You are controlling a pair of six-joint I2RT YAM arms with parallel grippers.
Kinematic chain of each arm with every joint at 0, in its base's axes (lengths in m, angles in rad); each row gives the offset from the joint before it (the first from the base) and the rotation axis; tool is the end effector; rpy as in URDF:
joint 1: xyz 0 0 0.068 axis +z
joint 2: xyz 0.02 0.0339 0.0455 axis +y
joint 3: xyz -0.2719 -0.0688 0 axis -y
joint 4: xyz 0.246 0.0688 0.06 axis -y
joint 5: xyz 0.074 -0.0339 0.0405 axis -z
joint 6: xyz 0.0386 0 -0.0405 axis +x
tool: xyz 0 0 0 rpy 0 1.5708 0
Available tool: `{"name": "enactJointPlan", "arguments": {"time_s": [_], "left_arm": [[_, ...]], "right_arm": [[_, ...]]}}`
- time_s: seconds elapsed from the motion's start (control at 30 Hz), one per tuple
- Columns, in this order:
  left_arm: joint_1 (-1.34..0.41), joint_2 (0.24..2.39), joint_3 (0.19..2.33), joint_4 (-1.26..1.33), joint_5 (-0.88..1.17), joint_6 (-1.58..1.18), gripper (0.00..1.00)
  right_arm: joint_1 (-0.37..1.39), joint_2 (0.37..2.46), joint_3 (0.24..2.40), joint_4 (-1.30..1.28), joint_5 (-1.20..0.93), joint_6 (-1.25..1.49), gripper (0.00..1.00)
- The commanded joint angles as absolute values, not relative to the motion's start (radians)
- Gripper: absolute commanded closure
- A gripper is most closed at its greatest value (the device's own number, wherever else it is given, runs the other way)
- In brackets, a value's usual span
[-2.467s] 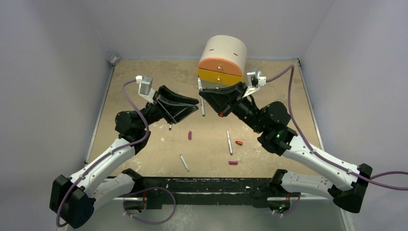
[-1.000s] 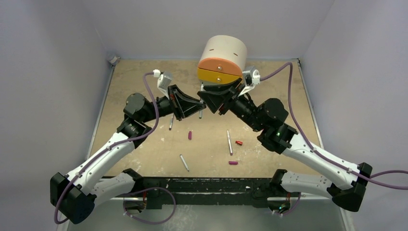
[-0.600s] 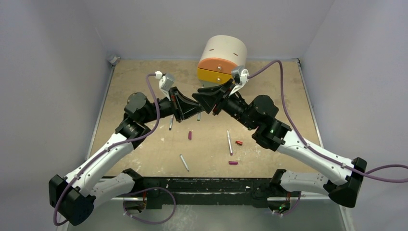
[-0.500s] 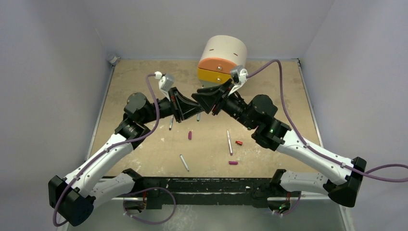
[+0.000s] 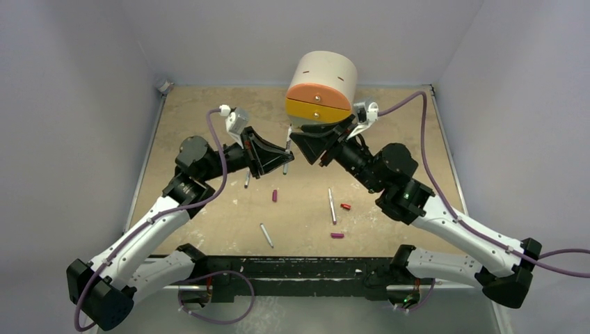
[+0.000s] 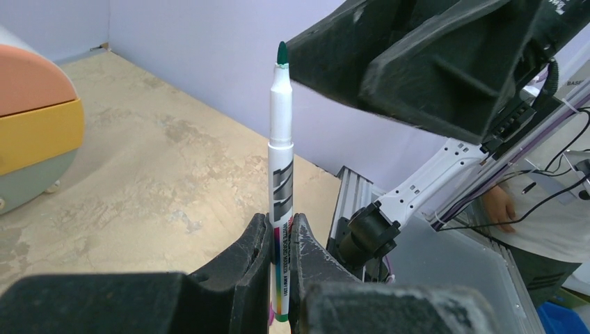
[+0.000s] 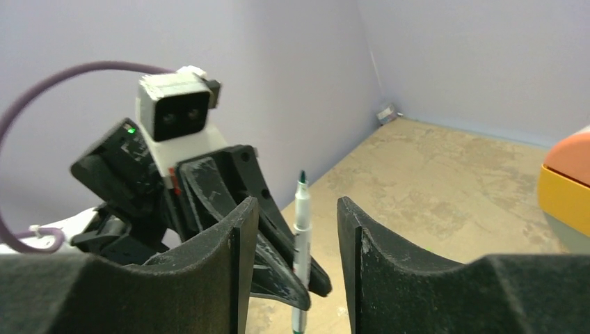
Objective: Insert the pens into the pen caps
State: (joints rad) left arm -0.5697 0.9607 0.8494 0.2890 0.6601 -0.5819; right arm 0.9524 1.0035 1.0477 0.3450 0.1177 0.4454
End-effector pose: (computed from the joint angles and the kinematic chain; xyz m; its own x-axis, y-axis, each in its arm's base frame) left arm 0.1710 -0.1376 0.3871 -0.3891 -0.2663 -0.8818 0.8623 0.2313 -0.4504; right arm 0.1318 0.1774 0.4562 -0.1230 0.5652 -0.8158 -0.7682 0.4662 0.4388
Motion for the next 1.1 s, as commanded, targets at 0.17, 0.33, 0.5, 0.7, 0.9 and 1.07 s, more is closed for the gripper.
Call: {"name": "enactJointPlan", "arguments": {"time_s": [0.17,0.33,0.5,0.7,0.9,1.07], "left_arm": [[-0.571,0.94,0.894,0.35,0.675,-0.561,1.0],[-0.571,0.934,0.897,0.323,0.68,-0.544,1.0],[-0.571,0.932,0.891,0.303,0.677,-0.525,1.0],[-0.571,0.94,0.873,0.333,0.673,-0.539,1.0],[-0.571,0.943,0.874,0.351,0.687,-0.551,1.0],[-0.571,0.935,0.872,0.344,0.69,-0.55,1.0]], "right_arm": [[0.948,1.094,1.109,0.334,0.087,0.463,0.48],[0.948,1.125,1.134,0.358,0.066,0.46,0.66],[0.948,1.114,1.124,0.38,0.055,0.461,0.91],[0.948,1.072,1.079,0.417,0.054,0.482,1.0],[0.948,1.051,1.071,0.419,0.086,0.481,0.73],[0.947,1.055,1.074,0.416,0.087,0.48,0.76]]}}
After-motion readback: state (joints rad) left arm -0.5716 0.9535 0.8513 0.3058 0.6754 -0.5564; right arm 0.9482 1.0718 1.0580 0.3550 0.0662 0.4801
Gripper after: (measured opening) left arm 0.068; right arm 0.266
